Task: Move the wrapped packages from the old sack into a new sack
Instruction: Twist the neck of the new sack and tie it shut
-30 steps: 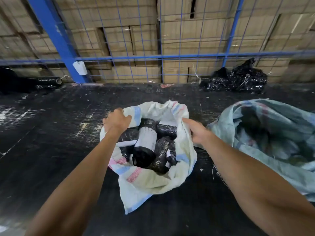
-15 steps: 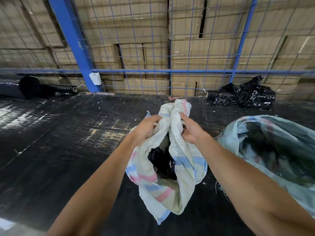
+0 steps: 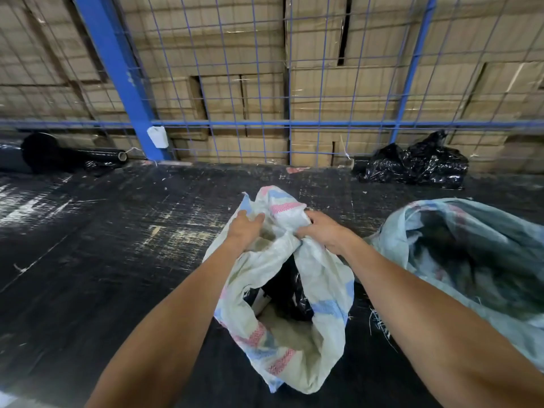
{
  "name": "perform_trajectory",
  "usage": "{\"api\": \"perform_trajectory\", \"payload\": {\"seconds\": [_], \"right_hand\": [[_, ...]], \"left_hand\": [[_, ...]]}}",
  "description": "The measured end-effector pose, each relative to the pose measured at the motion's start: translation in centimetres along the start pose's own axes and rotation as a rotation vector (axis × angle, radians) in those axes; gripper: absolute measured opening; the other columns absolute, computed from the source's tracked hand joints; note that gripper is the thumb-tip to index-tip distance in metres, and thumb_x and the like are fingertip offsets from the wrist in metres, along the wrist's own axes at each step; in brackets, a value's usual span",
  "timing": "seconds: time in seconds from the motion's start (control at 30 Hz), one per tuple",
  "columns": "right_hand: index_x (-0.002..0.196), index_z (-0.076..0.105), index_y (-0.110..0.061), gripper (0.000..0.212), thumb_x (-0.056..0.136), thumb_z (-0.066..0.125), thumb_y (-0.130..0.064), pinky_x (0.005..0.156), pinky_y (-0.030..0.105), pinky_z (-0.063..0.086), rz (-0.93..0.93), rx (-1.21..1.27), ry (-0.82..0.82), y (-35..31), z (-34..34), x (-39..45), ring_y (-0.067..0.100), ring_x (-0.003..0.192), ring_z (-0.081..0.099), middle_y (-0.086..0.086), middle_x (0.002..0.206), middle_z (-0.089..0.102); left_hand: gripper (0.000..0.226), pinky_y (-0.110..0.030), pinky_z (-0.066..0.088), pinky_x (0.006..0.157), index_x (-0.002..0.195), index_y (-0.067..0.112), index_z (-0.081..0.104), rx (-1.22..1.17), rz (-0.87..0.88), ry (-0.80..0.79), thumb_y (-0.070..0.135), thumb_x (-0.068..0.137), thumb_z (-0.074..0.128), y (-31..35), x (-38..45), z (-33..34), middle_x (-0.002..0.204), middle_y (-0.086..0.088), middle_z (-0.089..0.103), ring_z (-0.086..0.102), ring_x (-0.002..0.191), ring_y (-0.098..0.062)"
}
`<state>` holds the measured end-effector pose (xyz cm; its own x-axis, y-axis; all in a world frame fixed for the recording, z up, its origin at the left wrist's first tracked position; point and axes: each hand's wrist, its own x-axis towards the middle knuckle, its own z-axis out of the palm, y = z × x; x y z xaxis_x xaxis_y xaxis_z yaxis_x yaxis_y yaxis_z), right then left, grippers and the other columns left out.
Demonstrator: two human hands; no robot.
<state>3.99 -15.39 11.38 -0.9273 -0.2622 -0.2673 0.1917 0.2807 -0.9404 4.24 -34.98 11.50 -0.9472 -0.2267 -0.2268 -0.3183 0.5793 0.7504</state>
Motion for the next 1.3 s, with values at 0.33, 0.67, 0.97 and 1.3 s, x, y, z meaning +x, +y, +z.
{"api": "perform_trajectory", "payload": {"seconds": [0.33,0.67,0.97,1.3], "right_hand": [[0.119,0.069,-0.009,0.041,0.09,0.068,-0.038,0.095,0.046,0.054,0.294,0.622,0.076,0.0,-3.9,2.7,0.03,0.108,0.068,0.013,0.116,0.072],[0.06,0.053,-0.024,0.044,0.073,0.047,0.017,0.057,0.03,0.041,-0.358,0.128,0.606,-11.7,-4.8,4.6,0.015,0.063,0.051,-0.001,0.065,0.057],[0.055,0.057,-0.026,0.045,0.058,0.043,0.016,0.087,0.027,0.039,-0.614,-0.393,0.842,-17.1,-4.9,3.2,0.016,0.084,0.06,-0.009,0.077,0.063],[0.124,0.058,0.004,0.038,0.088,0.056,0.014,0.063,0.024,0.059,-0.21,0.382,0.141,-19.3,-5.8,0.7,0.018,0.086,0.067,0.017,0.118,0.065]], "left_hand": [[0.014,-0.036,0.057,0.059,0.075,0.01,0.069,-0.006,0.159,-0.166,0.011,0.074,0.083,2.8,3.3,-2.9,0.064,-0.006,0.064,0.056,0.058,-0.018],[0.025,-0.048,0.051,0.085,0.115,0.01,0.041,0.051,0.433,0.305,0.02,0.094,0.05,10.2,4.4,-9.2,0.117,-0.014,0.054,0.052,0.099,-0.03],[0.014,-0.029,0.04,0.06,0.079,0.021,0.054,-0.482,0.458,0.305,0.007,0.08,0.057,15.4,2.8,-13.0,0.089,0.0,0.057,0.05,0.072,-0.019],[0.074,-0.035,0.05,0.062,0.143,0.018,0.032,-0.213,0.533,0.33,0.0,0.08,0.067,16.5,1.3,-10.7,0.127,-0.014,0.056,0.061,0.094,-0.028]]}}
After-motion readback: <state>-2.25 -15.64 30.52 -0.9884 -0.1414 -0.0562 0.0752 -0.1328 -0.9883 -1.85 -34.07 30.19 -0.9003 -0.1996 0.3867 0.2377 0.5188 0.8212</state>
